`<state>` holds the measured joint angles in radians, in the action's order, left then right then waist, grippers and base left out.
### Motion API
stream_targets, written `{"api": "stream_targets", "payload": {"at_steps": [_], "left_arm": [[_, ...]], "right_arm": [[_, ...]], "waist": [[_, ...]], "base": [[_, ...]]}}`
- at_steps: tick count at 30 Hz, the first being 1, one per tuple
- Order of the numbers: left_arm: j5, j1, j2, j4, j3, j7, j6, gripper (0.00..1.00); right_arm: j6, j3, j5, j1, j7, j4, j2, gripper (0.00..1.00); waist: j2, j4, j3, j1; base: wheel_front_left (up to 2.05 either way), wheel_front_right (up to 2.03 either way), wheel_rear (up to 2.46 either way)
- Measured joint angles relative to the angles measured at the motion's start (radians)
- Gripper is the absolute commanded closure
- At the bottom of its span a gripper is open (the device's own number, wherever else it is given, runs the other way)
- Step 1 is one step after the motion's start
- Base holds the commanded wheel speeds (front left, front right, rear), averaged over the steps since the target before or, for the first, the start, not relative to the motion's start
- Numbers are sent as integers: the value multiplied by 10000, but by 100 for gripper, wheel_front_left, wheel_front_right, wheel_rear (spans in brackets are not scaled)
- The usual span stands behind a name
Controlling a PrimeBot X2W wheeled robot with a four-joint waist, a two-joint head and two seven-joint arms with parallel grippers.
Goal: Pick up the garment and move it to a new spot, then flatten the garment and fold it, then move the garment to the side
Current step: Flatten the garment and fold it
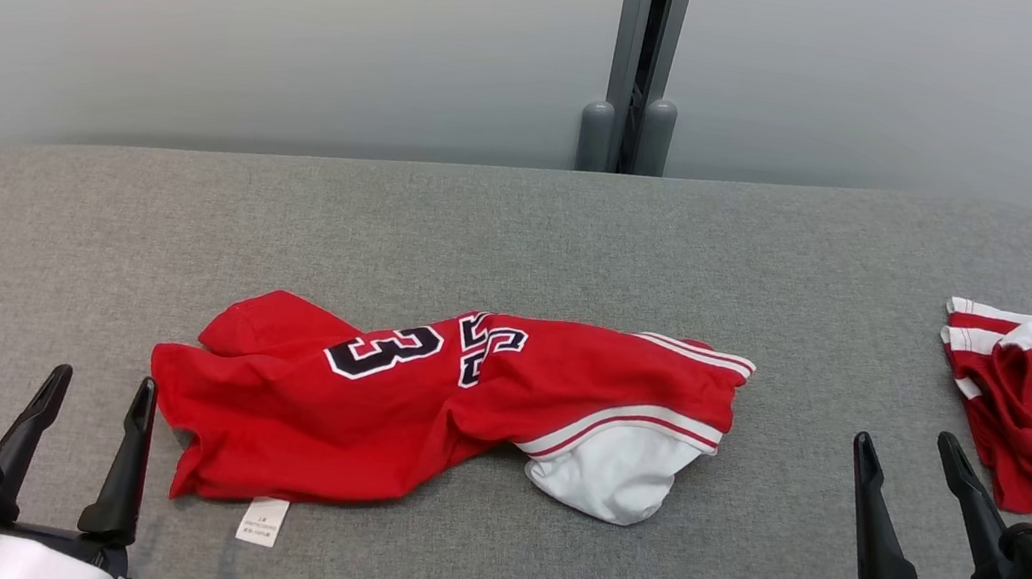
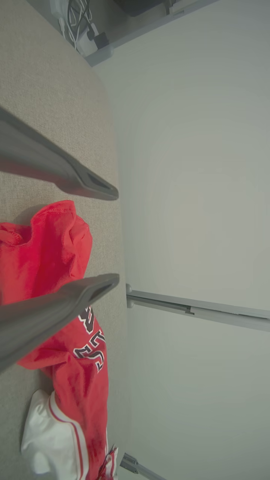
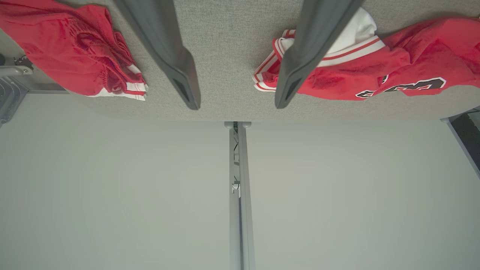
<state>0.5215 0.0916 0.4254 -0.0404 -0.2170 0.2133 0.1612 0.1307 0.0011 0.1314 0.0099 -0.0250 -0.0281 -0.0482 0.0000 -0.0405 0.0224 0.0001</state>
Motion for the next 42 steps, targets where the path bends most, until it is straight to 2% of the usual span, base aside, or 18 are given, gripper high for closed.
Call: {"api": "stream_targets", "payload": {"at_steps": [5, 10, 13, 16, 23, 24, 25, 30, 35, 38, 42], "left_arm": [[134, -185, 33, 142, -228, -389, -123, 0], [495, -589, 44, 639, -974, -1977, -575, 0], [688, -879, 12, 1266, -1166, -2412, -790, 0], [830, -1203, -23, 2029, -1187, -2497, -918, 0], [1058, -2108, -176, 3743, -1158, -2272, -1559, 2], [1076, -2242, -203, 3962, -1179, -2219, -1639, 60], [1126, -2343, -230, 4142, -1200, -2228, -1716, 100], [1189, -2707, -226, 4575, -1191, -2080, -1967, 100], [1264, -2717, -180, 3914, -1062, -1885, -1950, 100], [1383, -2543, -71, 2750, -936, -1979, -1730, 100], [1386, -1766, 151, 918, -859, -2387, -1187, 100]], "right_arm": [[0, -33, 6, -6, 4, -56, -2, 0], [0, 44, 2, -87, 44, -148, -2, 0], [0, 125, 21, -237, 38, -130, 2, 0], [0, 207, 75, -261, -8, -92, 0, 0], [0, 213, 157, -495, -115, 17, 0, 0], [0, 196, 167, -512, -165, 40, -2, 0], [0, 190, 171, -541, -180, 50, 0, 0], [0, 134, 173, -631, -272, 111, -2, 0], [0, 0, 174, -627, -293, 127, -2, 0], [0, -159, 174, -611, -299, 121, 0, 0], [0, -245, 180, -570, -314, 90, -2, 0]], "waist": [[0, 36, 92, 0], [0, 60, 339, 0], [0, 16, 553, 0], [0, -80, 776, -1], [0, -348, 1321, -1], [0, -383, 1381, 0], [0, -411, 1432, -1], [0, -450, 1531, 0], [0, -356, 1481, 0], [0, -197, 1420, 0], [0, 48, 1289, -1]], "base": [[0, 0, 0], [0, 0, 0], [0, 0, 0], [0, 0, 0], [0, 0, 0], [0, 0, 0], [0, 0, 0], [0, 0, 0], [0, 0, 0], [0, 0, 0], [0, 0, 0]]}}
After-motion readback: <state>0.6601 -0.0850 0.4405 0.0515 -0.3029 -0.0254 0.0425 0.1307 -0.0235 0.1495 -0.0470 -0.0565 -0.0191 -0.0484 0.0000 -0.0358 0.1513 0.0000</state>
